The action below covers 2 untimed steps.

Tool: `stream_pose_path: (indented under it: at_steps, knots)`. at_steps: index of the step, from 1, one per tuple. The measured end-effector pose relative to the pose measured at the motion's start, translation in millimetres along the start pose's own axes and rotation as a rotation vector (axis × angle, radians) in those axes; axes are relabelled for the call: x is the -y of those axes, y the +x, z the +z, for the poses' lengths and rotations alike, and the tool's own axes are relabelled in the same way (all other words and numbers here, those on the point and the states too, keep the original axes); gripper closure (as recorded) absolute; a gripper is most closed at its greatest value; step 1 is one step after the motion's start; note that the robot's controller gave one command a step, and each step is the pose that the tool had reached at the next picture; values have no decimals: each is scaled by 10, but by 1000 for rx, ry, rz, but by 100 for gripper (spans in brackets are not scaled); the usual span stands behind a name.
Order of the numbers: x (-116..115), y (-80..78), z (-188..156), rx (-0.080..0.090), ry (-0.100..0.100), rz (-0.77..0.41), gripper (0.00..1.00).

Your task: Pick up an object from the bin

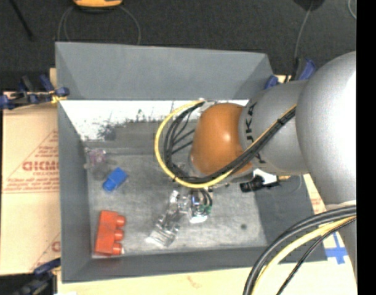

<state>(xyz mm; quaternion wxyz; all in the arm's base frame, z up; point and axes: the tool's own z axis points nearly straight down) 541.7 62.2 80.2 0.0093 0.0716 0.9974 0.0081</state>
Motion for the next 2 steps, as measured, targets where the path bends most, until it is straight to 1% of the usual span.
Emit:
stream_pose_path:
  at_steps: [1, 2]
  knots:
    - [33, -11, 9, 4, 9, -2, 100]
    - [12, 137, -1944, -8, 14, -30, 100]
